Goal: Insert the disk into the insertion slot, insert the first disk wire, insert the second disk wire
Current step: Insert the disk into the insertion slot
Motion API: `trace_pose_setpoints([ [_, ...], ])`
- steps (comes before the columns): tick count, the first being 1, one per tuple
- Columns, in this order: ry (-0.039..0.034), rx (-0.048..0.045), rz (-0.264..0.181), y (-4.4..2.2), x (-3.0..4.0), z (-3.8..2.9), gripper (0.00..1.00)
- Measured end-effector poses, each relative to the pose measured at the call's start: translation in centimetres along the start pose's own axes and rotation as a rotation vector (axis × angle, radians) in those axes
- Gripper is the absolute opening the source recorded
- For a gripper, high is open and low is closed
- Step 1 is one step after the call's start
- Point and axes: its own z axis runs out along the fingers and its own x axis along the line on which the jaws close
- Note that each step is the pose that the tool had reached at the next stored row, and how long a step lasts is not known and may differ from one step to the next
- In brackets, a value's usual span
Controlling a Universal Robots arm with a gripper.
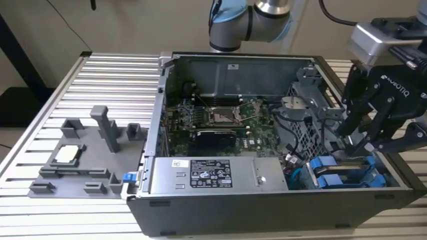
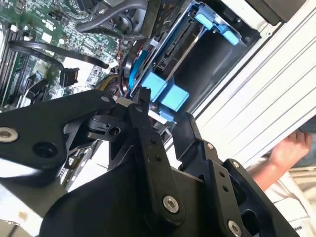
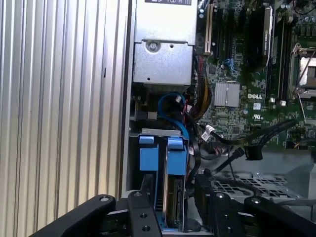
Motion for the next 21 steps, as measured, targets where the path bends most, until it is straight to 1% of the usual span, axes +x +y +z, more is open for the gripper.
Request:
trace_pose_setpoints([
  [3, 0.0002, 0.0036, 0.000, 0.01, -0.14, -0.66, 0.47],
  [4, 0.0002, 0.0077, 0.000, 0.03, -0.19, -0.71, 0.47],
  [5, 0.0009, 0.0230, 0.000, 0.07, -0.24, -0.70, 0.47],
  [6, 0.0021, 0.0422, 0.000, 0.09, -0.29, -0.71, 0.47],
  [9, 0.0048, 0.0954, 0.000, 0.14, -0.44, -0.72, 0.47],
  [10, 0.0059, 0.1149, -0.001, 0.16, -0.50, -0.72, 0.47],
  [14, 0.0091, 0.1863, -0.001, 0.23, -0.75, -0.70, 0.47],
  [16, 0.0106, 0.2234, -0.001, 0.27, -0.91, -0.70, 0.47],
  [17, 0.0110, 0.2333, -0.001, 0.29, -1.12, -0.67, 0.47],
  [18, 0.0112, 0.2350, -0.001, 0.26, -1.57, -0.55, 0.47],
  [21, 0.0113, 0.2352, -0.001, 0.18, -2.92, -0.18, 0.47],
])
